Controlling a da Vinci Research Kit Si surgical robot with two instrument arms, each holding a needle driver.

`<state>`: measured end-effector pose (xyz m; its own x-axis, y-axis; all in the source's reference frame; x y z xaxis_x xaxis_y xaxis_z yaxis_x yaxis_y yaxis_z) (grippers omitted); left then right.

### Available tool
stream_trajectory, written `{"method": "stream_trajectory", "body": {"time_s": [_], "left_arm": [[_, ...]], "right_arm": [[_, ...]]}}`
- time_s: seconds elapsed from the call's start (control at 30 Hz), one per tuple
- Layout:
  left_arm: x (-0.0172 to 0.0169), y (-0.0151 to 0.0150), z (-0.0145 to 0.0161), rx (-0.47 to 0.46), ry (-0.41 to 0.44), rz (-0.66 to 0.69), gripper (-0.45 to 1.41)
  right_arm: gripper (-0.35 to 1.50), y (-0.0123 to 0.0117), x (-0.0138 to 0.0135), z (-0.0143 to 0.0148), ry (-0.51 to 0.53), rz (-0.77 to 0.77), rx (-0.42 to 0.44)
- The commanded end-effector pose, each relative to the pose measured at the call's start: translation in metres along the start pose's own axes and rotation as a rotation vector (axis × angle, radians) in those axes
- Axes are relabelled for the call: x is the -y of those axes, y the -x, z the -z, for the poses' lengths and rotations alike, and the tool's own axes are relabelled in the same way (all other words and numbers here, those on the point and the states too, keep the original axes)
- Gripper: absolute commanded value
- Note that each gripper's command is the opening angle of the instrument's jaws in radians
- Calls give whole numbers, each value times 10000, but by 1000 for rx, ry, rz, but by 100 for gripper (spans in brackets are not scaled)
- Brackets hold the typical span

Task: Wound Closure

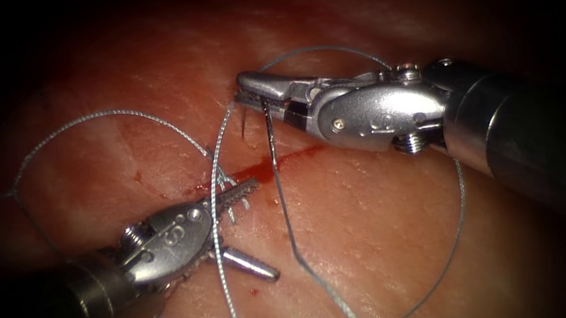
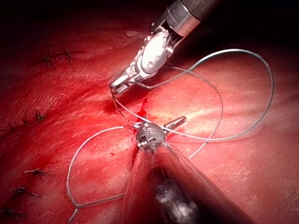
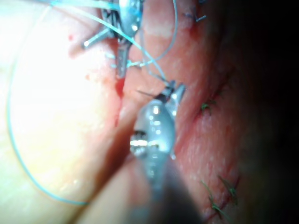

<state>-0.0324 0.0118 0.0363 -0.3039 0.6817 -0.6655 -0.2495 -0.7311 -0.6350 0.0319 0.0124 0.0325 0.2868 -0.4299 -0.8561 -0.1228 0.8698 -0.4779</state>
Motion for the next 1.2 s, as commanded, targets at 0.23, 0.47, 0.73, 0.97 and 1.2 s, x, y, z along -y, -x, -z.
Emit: {"method": "stream_trajectory", "body": {"time_s": [0.23,0.47,0.73,0.97,1.2], "left_arm": [[4,-2,-17,0,8,8,84],[10,0,-32,15,7,16,84],[21,14,-29,26,16,38,84],[19,19,-30,44,16,45,84],[11,38,-30,58,24,62,84]], "right_arm": [[-35,4,5,-6,-53,10,-53],[-35,3,7,-9,-105,13,-92],[-35,2,23,-16,-130,8,-105],[-35,5,16,-17,-133,-38,-105],[-35,9,5,-19,-139,-105,-110]]}}
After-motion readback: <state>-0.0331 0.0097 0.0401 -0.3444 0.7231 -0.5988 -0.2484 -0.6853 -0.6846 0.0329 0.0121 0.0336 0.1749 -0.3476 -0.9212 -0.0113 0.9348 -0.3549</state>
